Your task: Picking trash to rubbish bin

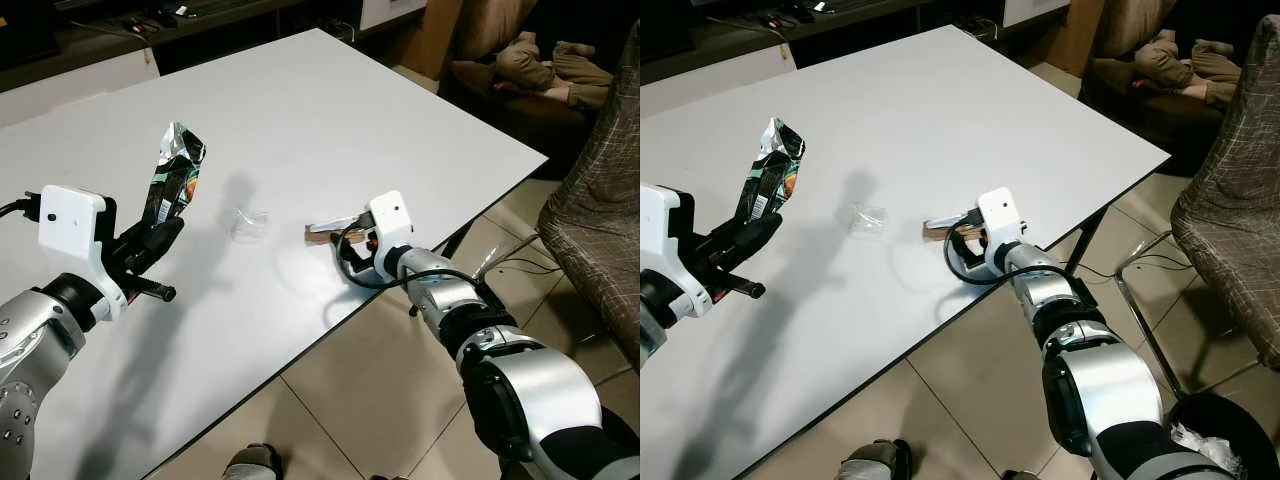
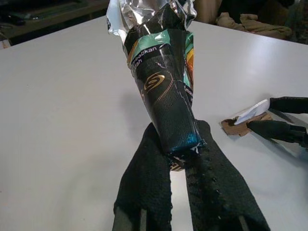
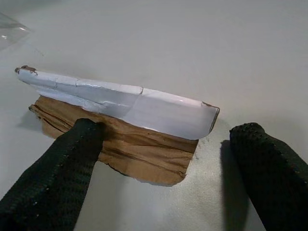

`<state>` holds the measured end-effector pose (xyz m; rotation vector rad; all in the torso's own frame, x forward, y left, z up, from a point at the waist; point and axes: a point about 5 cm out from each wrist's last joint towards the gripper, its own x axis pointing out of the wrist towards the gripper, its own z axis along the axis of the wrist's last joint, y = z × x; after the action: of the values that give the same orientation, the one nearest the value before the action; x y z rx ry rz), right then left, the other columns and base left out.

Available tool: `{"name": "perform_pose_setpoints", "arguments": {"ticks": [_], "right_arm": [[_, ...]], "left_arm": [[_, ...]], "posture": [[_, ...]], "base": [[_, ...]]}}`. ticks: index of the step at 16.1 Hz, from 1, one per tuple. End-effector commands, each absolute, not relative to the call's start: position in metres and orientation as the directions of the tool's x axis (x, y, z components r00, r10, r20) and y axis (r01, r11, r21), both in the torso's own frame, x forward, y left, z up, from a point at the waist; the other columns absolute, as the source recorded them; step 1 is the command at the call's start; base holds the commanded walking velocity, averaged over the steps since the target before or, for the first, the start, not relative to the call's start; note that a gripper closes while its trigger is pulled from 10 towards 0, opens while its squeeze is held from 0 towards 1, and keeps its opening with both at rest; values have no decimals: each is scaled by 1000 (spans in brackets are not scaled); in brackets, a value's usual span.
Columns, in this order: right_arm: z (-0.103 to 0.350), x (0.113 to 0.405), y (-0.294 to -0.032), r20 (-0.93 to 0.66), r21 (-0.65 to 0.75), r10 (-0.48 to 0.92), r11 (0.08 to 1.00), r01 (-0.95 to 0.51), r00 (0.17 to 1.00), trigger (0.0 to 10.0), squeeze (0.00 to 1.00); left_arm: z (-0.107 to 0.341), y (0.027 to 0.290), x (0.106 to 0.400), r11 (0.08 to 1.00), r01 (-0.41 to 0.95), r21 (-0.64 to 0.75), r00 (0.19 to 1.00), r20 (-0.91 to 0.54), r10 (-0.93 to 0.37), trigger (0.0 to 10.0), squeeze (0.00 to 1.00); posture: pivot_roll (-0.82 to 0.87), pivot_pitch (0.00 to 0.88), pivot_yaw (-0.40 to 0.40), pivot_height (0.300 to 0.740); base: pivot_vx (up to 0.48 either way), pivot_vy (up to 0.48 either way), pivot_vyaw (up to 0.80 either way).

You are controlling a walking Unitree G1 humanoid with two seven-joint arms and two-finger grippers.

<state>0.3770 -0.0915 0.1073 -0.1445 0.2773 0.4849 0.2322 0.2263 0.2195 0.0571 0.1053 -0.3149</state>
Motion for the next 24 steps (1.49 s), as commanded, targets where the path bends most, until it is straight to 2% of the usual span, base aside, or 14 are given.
{"name": "perform_pose_setpoints", "arguments": {"ticks": [1, 2, 18, 23, 24], "right_arm": [[94, 371, -95, -356, -80, 428, 872, -483, 831, 4000, 0], [92, 370, -96, -365, -82, 419, 875, -478, 831, 0, 0], [88, 369, -105, -370, -23, 409, 894, -448, 834, 0, 0], [91, 370, -106, -320, 76, 413, 908, -412, 853, 0, 0], [93, 371, -107, -279, 139, 417, 909, -393, 865, 0, 0]], "left_arm": [[223, 224, 229, 946, 320, 50, 943, -109, -313, 0, 0], [223, 224, 229, 945, 323, 49, 942, -111, -317, 0, 0], [216, 213, 231, 926, 375, 46, 920, -140, -366, 0, 0], [214, 211, 232, 935, 353, 36, 930, -120, -347, 0, 0], [212, 211, 232, 941, 338, 28, 936, -112, -333, 0, 0]], "posture": [[421, 141, -14, 740], [421, 140, -14, 740], [414, 126, -22, 740], [419, 109, -43, 740], [419, 103, -48, 740]], "base": [[0, 0, 0], [0, 0, 0], [0, 0, 0], [0, 0, 0], [0, 0, 0]]}}
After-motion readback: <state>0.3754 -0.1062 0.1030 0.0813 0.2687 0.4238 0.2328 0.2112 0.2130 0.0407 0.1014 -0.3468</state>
